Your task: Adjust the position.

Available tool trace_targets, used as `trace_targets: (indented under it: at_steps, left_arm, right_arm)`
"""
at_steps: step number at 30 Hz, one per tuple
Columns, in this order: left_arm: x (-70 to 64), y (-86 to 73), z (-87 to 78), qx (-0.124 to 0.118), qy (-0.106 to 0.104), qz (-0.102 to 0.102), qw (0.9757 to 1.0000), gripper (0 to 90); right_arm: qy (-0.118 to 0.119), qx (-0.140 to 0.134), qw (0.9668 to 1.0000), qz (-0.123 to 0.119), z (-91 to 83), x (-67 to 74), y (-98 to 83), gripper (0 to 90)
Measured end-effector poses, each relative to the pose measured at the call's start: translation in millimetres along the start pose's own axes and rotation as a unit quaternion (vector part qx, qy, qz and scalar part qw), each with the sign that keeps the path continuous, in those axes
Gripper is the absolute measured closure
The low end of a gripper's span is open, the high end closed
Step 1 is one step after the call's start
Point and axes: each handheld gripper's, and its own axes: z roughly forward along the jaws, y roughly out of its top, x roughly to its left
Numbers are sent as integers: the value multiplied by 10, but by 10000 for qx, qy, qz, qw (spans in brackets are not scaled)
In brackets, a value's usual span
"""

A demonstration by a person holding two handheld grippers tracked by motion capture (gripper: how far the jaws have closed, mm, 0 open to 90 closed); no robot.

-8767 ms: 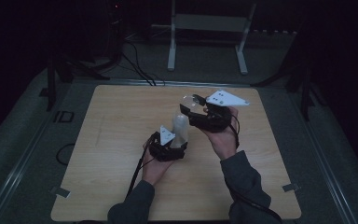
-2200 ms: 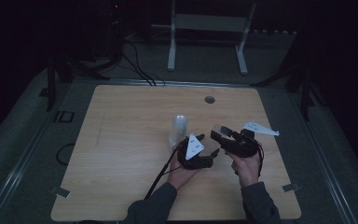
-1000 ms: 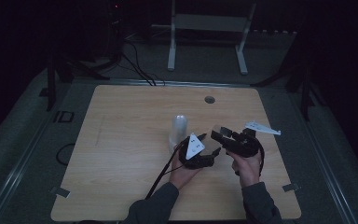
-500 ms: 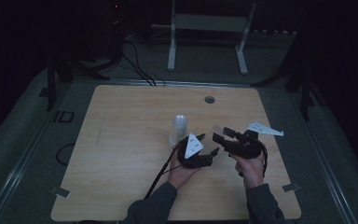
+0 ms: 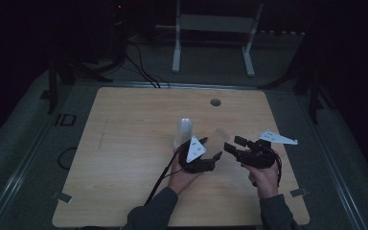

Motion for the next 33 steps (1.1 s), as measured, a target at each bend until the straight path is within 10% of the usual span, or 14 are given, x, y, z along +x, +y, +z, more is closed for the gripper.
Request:
trace_targets:
  at_steps: [33]
  left_arm:
    - [128,95,-154,658,-419,167,9968,298]
  right_arm:
    - [-551,918,9878,-1132,-3,43,-78,376]
